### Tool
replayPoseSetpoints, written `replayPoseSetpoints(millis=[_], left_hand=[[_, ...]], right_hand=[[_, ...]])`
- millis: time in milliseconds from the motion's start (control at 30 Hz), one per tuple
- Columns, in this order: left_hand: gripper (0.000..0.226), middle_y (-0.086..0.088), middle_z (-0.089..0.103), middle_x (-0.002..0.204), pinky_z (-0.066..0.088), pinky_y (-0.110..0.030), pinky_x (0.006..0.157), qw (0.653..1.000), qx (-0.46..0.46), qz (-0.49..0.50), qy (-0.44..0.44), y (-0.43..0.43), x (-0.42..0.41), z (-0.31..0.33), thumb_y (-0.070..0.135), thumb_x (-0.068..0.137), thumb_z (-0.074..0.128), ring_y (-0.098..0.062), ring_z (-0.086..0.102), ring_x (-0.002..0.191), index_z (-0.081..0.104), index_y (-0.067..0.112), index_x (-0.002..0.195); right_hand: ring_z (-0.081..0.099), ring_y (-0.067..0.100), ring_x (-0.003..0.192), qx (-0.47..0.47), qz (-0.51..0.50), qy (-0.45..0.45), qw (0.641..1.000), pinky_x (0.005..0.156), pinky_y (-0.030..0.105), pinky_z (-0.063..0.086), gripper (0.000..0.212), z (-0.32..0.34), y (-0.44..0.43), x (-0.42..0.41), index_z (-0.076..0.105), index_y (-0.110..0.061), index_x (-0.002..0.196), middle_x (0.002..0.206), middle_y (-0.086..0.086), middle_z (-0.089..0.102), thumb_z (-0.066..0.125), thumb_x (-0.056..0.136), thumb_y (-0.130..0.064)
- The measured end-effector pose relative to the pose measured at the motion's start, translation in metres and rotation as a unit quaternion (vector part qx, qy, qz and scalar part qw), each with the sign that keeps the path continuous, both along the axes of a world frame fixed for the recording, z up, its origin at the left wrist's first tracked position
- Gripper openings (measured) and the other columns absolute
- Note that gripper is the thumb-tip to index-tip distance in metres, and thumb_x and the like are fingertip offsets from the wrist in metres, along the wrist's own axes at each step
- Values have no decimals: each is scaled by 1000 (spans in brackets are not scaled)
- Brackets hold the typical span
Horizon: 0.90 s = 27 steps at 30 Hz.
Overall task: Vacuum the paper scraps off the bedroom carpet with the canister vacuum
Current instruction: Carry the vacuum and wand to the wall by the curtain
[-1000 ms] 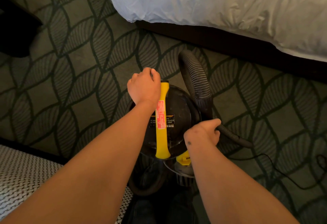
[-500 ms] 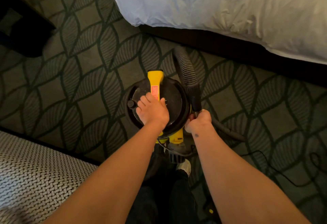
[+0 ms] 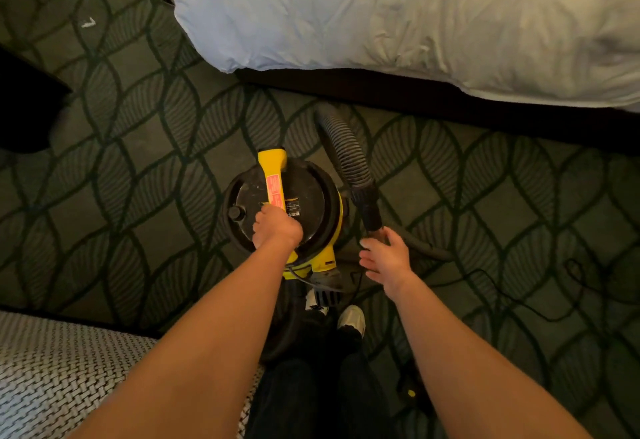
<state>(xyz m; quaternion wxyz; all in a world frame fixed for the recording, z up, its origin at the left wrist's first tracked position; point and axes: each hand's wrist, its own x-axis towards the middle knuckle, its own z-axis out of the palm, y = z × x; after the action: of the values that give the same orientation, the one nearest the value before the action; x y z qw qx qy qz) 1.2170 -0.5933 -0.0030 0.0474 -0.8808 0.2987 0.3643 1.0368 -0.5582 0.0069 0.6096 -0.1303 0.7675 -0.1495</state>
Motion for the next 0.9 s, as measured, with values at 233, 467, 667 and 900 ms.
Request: replayPoseSetpoints(millis=[233, 467, 667, 900], left_hand=[[50, -22, 53, 129, 47, -48, 97, 985, -83, 121, 89, -16, 15, -29, 23, 87, 61, -42, 55, 116, 39, 2, 127], [38, -21, 62, 111, 54, -50, 87, 982, -87, 108, 128, -9, 15, -51, 28, 85, 60, -40, 63, 100, 39, 9, 111], [40, -23, 61, 112, 53, -52, 88, 982, -61, 69, 167, 6, -16, -48, 25, 82, 61, -41, 63, 101, 44, 8, 114], [35, -19, 63, 110, 54, -49, 88, 982, -64, 7, 178, 19, -77, -20, 21, 86, 62, -38, 64, 99, 50, 5, 115]], right_hand=[[53, 25, 110, -79, 270, 222, 934, 94, 39, 49, 42, -21, -5, 5, 63, -22, 113, 119, 4, 50, 68, 79, -46], [60, 23, 91, -124, 163, 128, 970, 76, 30, 43, 24, -20, 9, -15, 51, -15, 102, 89, -1, 60, 66, 84, -17], [56, 20, 83, -156, 106, 131, 973, 77, 32, 44, 16, 2, 25, -43, 53, -18, 84, 74, -5, 55, 64, 83, -6], [57, 22, 78, -169, 25, 189, 967, 72, 33, 45, 27, 32, 61, -82, 49, -24, 68, 70, -2, 55, 61, 80, -2]])
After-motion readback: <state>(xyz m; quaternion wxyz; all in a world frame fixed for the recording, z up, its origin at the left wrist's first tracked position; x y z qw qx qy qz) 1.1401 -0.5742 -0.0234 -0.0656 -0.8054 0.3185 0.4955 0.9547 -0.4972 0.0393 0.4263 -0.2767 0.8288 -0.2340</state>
